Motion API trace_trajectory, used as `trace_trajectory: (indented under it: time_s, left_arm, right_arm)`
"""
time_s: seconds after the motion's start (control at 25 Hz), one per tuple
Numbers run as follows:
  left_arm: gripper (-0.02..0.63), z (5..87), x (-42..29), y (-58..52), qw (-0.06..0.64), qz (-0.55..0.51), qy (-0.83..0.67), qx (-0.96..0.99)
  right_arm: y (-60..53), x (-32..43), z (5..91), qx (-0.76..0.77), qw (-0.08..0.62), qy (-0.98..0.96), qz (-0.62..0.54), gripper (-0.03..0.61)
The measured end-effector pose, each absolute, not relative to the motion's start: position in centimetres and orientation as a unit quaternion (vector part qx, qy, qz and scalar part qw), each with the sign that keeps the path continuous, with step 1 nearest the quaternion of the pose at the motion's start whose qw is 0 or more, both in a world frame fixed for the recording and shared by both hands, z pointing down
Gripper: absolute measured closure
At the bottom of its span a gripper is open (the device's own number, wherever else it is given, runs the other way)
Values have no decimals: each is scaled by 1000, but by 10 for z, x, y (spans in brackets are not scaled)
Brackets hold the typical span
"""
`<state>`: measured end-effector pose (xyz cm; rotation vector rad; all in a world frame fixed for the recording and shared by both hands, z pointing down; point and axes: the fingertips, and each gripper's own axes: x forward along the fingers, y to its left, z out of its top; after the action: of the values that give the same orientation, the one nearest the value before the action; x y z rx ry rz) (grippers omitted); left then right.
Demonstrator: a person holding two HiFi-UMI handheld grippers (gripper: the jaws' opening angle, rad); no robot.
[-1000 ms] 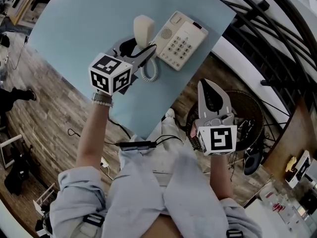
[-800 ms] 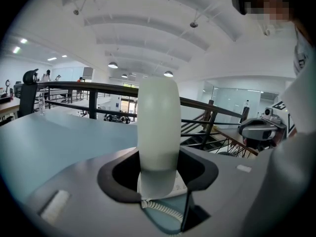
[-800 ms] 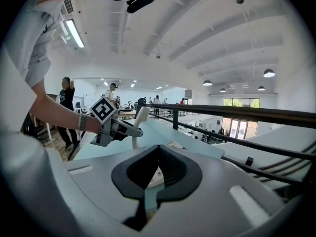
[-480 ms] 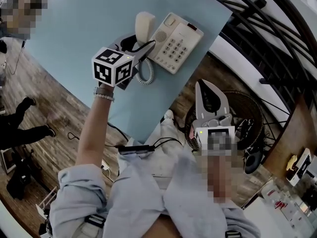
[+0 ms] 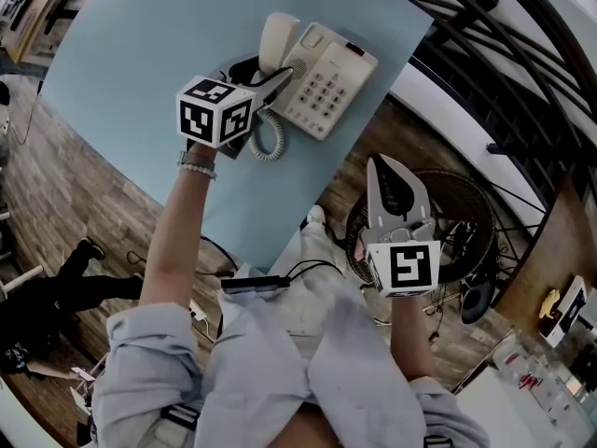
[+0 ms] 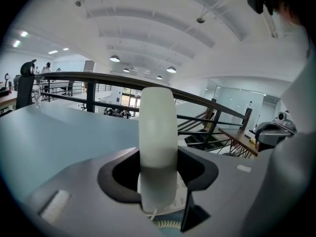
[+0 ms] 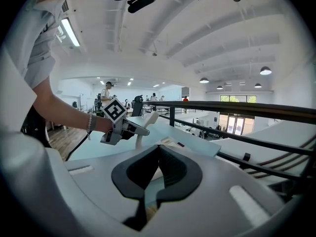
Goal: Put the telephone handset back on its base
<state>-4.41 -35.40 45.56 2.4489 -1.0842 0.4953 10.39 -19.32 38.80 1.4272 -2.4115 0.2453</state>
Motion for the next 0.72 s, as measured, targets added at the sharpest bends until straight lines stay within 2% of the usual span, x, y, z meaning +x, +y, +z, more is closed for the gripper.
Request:
trace_trajectory:
  time_s: [0.72]
  left_arm:
    - [403, 479, -23, -387, 237, 203, -386, 868]
  right_arm:
    - [-206, 103, 391, 497, 161, -849, 83, 572]
